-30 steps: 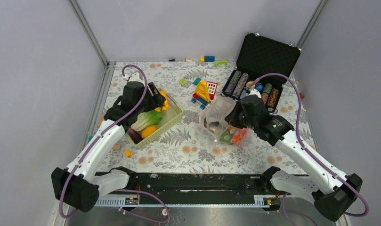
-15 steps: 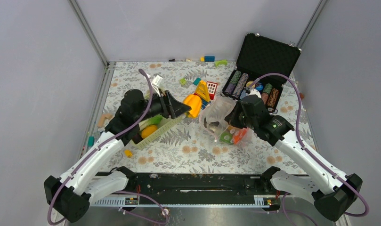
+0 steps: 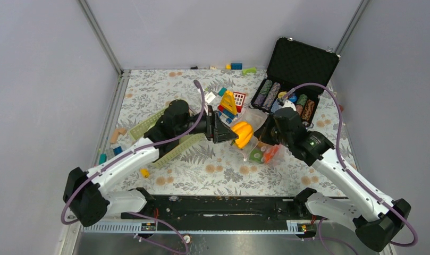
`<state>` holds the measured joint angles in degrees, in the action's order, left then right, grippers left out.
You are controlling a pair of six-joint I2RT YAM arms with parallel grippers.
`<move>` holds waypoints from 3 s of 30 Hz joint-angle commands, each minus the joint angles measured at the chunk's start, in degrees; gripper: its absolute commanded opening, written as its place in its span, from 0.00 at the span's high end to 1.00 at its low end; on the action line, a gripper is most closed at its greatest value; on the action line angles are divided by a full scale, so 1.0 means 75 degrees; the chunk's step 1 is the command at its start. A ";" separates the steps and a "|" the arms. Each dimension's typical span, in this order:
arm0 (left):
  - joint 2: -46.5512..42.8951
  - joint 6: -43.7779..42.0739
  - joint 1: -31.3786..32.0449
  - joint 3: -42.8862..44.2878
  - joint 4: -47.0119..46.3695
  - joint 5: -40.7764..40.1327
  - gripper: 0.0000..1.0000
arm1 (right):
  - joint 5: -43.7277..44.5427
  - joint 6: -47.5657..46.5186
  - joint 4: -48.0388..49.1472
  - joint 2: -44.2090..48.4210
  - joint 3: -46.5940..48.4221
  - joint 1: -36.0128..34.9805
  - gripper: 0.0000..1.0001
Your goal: Place the food in the zip-top bag and seal the zipper
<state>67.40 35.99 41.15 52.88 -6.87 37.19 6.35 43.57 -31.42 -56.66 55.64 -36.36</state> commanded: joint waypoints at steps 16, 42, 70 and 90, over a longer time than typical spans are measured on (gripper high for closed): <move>0.1911 0.0002 0.0465 0.1700 0.0905 -0.2437 0.94 | -0.0731 -0.0041 0.0117 0.0440 0.0263 0.0049 1.00; 0.0674 -0.1072 0.0420 0.1790 0.2596 -0.2887 0.01 | -0.0357 -0.0188 0.0052 0.0420 0.0291 0.0049 1.00; -0.1575 0.1885 -0.1943 -0.0614 0.5760 -0.9074 0.01 | -0.0182 -0.0269 0.0010 0.0352 0.0007 0.0053 1.00; -0.0172 0.1630 -0.2460 -0.1143 0.5020 -0.8214 0.01 | -0.0229 -0.0227 0.0018 0.0334 -0.0169 0.0053 1.00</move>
<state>63.99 49.30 23.94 44.73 35.22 -27.05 3.60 42.41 -31.46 -54.48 54.54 -36.21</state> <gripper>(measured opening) 0.985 0.017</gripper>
